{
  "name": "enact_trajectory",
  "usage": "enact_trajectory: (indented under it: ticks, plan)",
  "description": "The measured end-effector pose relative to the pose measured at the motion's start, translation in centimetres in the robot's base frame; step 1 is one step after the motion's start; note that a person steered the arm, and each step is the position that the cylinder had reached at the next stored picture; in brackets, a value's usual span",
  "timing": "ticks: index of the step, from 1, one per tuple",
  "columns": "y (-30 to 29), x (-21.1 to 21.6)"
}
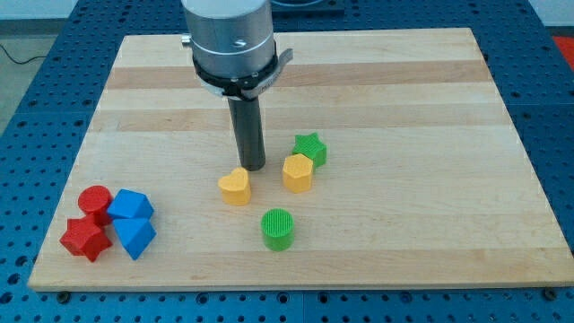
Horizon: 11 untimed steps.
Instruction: Separate the green star from the yellow hexagon
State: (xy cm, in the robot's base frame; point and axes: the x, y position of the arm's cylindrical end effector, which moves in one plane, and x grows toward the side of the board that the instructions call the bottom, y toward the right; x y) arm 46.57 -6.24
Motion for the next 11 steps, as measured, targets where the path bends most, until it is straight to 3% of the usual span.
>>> enact_trajectory:
  ticks: [2,4,5,7,8,9,10,11]
  plan:
    - [1.4,2.1]
    - [8.0,-1.5]
    - [10.8,-1.3]
    - [12.5,3.4]
    - [16.7,2.5]
    - [19.9,-2.1]
    - [20.9,-0.7]
    - [19.8,4.0]
